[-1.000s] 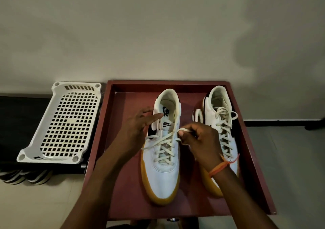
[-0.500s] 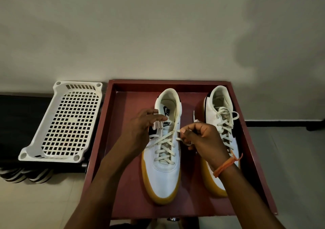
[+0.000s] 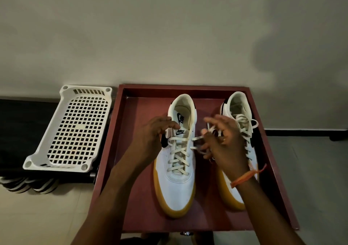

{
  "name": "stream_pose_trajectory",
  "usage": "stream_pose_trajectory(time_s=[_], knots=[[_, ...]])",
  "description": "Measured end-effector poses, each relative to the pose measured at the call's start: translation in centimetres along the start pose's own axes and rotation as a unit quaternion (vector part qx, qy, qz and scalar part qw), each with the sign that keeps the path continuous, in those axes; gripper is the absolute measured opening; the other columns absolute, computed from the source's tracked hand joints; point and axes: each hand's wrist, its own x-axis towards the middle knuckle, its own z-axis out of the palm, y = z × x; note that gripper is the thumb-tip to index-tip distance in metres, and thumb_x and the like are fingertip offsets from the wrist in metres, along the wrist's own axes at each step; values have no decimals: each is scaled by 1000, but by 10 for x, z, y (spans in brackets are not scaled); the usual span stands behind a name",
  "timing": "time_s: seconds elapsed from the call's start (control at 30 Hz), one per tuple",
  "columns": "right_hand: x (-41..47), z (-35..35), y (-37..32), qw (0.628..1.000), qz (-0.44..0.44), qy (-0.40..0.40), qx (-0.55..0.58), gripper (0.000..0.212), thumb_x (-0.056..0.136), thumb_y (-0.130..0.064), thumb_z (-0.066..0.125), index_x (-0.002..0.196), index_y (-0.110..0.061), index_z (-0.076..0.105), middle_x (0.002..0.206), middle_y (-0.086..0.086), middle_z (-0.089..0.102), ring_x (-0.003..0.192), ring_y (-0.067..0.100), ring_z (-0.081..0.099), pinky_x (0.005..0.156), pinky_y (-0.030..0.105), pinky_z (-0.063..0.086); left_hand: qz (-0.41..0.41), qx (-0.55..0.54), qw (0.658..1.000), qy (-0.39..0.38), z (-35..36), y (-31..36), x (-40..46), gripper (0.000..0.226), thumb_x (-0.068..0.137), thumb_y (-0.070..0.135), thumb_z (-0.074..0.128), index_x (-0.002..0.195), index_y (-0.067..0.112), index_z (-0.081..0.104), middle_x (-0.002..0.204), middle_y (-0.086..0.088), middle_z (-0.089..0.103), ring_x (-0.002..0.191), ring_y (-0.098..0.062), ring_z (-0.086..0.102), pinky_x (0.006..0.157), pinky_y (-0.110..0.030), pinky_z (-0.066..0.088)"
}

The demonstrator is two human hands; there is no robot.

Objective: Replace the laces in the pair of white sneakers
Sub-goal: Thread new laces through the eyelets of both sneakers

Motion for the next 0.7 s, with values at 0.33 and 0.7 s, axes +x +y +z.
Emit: stream_pose_trajectory(time_s=[0.33, 0.7], knots=[[-4, 6, 8, 993, 14, -109, -47, 14, 98, -22, 57, 93, -9, 58, 96, 6, 57, 54, 18, 64, 38, 29, 49, 8, 10, 1000, -2, 6, 0, 1, 48, 76, -19, 66, 109, 15, 74, 124, -10, 62, 104, -26, 64, 83, -30, 54], [9, -22, 6, 998, 29, -10, -46, 7, 94, -8, 61, 87, -9, 61, 70, 17, 62, 47, 20, 62, 36, 34, 50, 34, 22, 999, 6, 2, 6, 0, 42, 72, -23, 59, 101, 3, 72, 118, -19, 67, 107, -34, 63, 88, -22, 41]])
